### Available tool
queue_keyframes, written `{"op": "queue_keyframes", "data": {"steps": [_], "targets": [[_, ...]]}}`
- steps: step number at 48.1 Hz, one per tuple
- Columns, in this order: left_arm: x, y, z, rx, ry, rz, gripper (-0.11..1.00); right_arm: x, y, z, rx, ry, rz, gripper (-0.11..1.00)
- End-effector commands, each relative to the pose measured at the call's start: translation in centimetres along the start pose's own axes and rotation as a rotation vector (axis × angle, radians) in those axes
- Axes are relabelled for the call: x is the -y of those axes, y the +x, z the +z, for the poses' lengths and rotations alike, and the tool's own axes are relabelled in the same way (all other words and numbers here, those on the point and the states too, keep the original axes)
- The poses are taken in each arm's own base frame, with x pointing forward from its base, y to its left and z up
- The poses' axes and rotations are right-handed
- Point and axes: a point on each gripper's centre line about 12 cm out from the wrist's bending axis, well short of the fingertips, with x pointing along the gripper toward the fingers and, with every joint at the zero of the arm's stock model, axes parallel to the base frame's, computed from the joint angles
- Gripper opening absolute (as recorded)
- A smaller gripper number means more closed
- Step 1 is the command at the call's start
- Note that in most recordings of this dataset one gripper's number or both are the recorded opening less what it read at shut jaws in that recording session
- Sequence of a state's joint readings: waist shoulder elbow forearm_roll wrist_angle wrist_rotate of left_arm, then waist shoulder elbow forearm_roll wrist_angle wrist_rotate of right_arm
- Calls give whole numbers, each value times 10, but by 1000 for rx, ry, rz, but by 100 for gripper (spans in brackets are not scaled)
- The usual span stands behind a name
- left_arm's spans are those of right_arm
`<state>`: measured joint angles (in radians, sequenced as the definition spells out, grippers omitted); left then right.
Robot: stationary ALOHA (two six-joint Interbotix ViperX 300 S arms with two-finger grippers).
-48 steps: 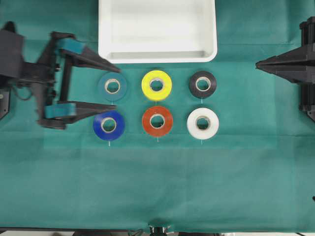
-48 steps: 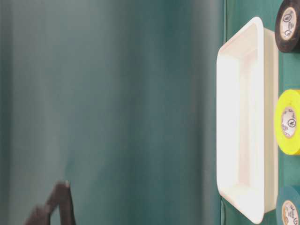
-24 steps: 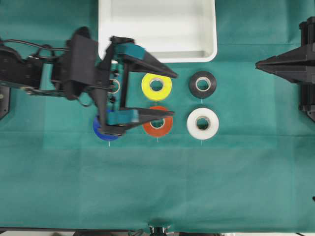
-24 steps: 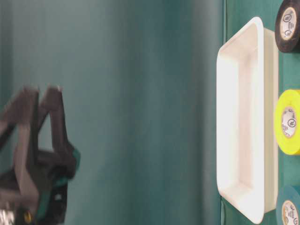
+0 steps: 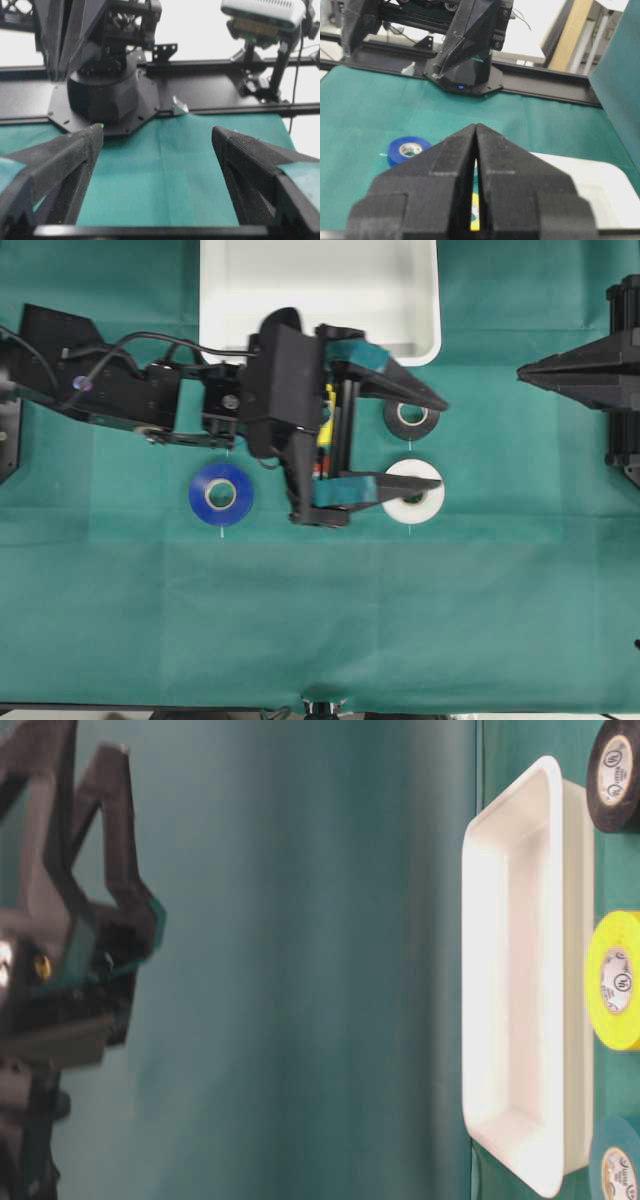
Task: Place the tape from the fixed location into the white case.
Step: 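Swing the left gripper out over the tape rolls toward the right, then rotate the left gripper downward and lower it over the white tape roll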
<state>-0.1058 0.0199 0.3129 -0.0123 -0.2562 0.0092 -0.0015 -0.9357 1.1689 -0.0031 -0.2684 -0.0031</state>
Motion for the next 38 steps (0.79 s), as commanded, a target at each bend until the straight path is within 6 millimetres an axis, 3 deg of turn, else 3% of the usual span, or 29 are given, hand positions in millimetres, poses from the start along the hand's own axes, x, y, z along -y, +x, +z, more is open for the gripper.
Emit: {"op": "queue_keyframes", "data": {"steps": [1, 10, 38], "targets": [[1, 5, 19, 48, 3, -2, 99, 0, 3, 12, 32, -2, -1, 0], [1, 16, 18, 46, 4, -2, 99, 0, 3, 12, 32, -2, -1, 0], [1, 17, 17, 28, 3, -3, 99, 0, 3, 11, 29, -2, -1, 0]]}}
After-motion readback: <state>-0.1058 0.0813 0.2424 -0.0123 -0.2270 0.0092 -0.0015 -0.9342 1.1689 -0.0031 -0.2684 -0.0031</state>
